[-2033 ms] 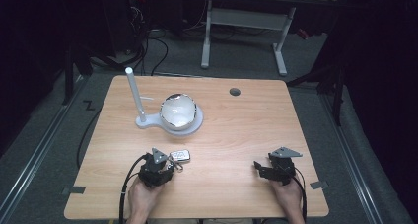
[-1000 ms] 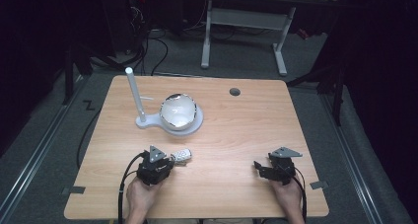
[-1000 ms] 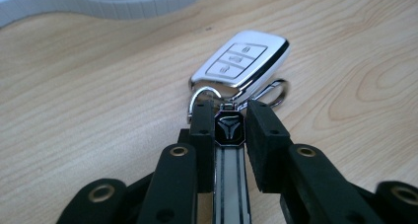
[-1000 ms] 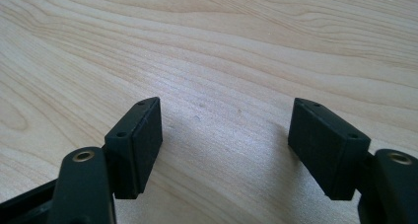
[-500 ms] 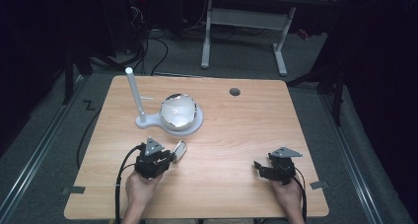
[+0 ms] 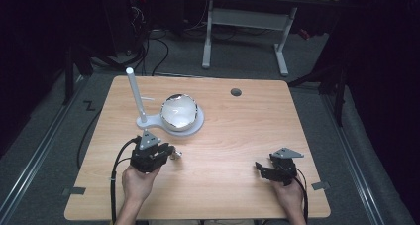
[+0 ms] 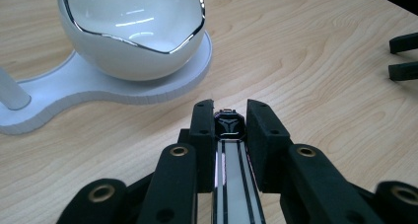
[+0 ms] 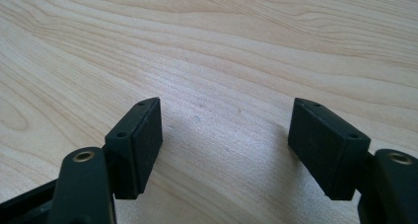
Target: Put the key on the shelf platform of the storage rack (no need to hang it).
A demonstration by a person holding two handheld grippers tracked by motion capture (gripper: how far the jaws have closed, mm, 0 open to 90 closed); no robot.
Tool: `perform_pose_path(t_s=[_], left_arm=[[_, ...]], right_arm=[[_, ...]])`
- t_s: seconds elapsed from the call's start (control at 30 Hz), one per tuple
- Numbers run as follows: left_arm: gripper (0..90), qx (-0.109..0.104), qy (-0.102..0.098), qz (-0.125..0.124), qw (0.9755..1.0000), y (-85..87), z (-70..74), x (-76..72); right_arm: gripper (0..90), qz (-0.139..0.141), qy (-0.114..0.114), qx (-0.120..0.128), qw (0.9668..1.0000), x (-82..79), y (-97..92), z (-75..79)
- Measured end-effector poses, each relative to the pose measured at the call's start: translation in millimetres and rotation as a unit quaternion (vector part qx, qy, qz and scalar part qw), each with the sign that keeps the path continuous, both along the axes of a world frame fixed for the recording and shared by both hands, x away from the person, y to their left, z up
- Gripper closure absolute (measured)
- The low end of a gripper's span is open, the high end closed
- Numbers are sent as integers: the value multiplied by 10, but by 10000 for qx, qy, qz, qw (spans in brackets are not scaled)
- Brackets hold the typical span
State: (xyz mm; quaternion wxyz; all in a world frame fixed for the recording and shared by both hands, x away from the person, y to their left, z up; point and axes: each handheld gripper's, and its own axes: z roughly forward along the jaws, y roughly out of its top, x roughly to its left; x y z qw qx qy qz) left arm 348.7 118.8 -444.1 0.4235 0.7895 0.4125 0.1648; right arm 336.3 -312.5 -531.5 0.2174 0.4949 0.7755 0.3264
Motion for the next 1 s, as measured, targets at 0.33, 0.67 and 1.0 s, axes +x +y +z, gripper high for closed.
perform_pose_path(t_s=[0.33, 0.67, 1.0], left_arm=[[746, -163, 19, -70, 9998, 53, 119, 27], [745, -288, 3, -259, 9992, 52, 244, 77], [746, -371, -47, -373, 9986, 51, 393, 143]], right_arm=[[294, 2, 1, 3, 10000, 0, 0, 0], [294, 4, 2, 7, 10000, 0, -1, 0], [294, 6, 2, 5, 10000, 0, -1, 0]])
